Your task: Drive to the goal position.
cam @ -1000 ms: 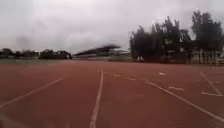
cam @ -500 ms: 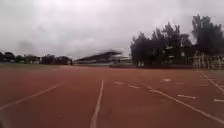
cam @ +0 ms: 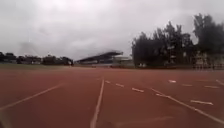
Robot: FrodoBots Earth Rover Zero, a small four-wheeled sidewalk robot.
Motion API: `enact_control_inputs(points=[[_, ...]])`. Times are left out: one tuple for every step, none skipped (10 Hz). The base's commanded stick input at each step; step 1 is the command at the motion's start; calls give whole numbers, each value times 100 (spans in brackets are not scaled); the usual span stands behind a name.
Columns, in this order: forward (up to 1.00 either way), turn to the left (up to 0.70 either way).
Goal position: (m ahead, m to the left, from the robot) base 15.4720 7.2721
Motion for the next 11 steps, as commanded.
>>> enact_control_inputs(points=[[70,0],[70,0],[70,0],[70,0],[70,0],[70,0],[70,0],[70,0],[70,0],[70,0],[70,0]])
